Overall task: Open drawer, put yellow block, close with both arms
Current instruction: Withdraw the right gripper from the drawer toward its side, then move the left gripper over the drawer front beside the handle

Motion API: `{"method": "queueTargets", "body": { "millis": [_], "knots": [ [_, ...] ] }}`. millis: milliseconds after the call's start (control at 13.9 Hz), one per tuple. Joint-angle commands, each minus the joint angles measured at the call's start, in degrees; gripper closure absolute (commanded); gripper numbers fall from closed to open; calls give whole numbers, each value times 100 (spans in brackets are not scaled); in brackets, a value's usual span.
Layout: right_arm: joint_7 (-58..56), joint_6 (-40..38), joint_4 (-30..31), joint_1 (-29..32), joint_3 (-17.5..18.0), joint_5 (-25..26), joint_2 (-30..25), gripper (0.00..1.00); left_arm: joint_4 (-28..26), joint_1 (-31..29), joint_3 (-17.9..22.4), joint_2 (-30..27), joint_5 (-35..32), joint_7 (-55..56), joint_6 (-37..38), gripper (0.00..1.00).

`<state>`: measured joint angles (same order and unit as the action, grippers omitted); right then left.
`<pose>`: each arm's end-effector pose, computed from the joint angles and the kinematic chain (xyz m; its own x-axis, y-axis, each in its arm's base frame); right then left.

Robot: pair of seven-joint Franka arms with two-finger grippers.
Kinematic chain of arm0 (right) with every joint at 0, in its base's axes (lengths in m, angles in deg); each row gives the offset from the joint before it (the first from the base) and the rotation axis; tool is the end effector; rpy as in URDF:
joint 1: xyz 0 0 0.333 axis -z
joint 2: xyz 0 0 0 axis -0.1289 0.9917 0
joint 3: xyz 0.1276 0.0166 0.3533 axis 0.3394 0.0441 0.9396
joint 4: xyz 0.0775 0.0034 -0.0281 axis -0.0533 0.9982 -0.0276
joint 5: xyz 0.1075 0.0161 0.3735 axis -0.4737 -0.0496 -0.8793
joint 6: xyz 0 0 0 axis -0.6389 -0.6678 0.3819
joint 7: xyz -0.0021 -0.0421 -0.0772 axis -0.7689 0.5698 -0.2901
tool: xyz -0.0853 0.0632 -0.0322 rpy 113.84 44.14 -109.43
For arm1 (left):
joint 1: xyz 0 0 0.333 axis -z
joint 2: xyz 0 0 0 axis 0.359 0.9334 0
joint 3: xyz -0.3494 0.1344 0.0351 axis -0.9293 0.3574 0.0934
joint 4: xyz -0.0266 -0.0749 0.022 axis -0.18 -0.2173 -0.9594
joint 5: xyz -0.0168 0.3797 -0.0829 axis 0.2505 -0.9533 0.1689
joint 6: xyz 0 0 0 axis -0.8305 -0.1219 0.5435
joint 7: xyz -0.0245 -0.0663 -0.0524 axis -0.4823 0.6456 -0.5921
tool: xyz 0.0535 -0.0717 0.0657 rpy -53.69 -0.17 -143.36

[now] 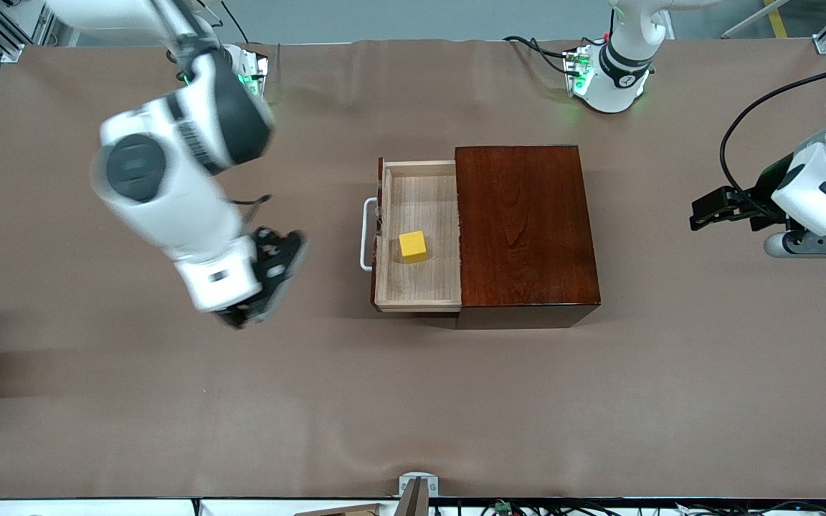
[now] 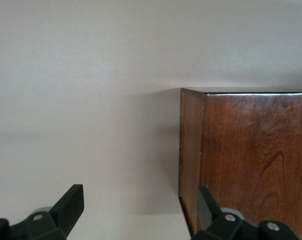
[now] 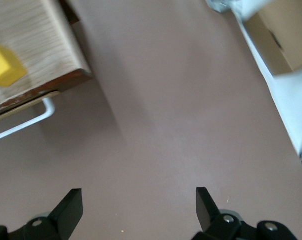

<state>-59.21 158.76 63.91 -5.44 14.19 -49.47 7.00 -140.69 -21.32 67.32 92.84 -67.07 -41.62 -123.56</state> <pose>0.6860 0.2502 0.5517 0.4851 0.8658 0.1223 0.8715 -0.4903 0.0141 0.5976 -0.0712 0.6435 0.9987 -0.0117 -0.0490 -0.0088 -0.9981 0.0602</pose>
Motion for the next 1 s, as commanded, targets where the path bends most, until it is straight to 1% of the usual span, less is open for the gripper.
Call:
{"method": "queueTargets", "body": {
  "millis": [0, 72, 143, 287, 430, 502, 574, 645, 717, 789, 860, 932],
  "knots": [
    [233, -231, 156, 878, 117, -646, -231, 0, 38, 11, -354, -100, 44, 7, -49, 0],
    [242, -459, 182, 1098, 82, -779, -345, 0, 47, 11, -547, -100, 88, 7, -49, 0],
    [242, -601, 287, 1196, -66, -798, -502, 0, 47, 2, -784, -117, 97, 15, -49, 0],
    [242, -777, 664, 1040, -654, -798, -1002, 0, 47, 2, -1354, -187, 36, 33, -40, 0],
    [251, -796, 832, 873, -1120, -763, -1224, 0, 56, 19, -1943, -179, 27, 138, -57, 0],
    [251, -883, 841, 916, -1192, -754, -1277, 0, 56, 63, -2294, -135, 36, 173, -58, 0],
    [416, -1084, 833, 1021, -1184, -763, -1312, 0, 47, 168, -2637, -57, 36, 174, -101, 0],
    [888, -1329, 833, 1178, -1166, -763, -1347, 0, 56, 317, -2893, 66, 18, 174, -232, 0],
    [1284, -1558, 833, 1249, -1157, -763, -1374, 0, 47, 649, -2991, 146, -156, 174, -477, 0],
    [1462, -1743, 833, 1302, -1157, -763, -1444, 0, 47, 1018, -3001, 242, -575, 165, -767, 0],
    [1551, -1910, 850, 1320, -1166, -754, -1540, 0, 47, 1352, -3009, 426, -1006, 139, -1039, 0],
    [1743, -2008, 954, 1320, -1166, -728, -1680, 0, 117, 1721, -3010, 776, -1219, 51, -1277, 0]
  ]
}}
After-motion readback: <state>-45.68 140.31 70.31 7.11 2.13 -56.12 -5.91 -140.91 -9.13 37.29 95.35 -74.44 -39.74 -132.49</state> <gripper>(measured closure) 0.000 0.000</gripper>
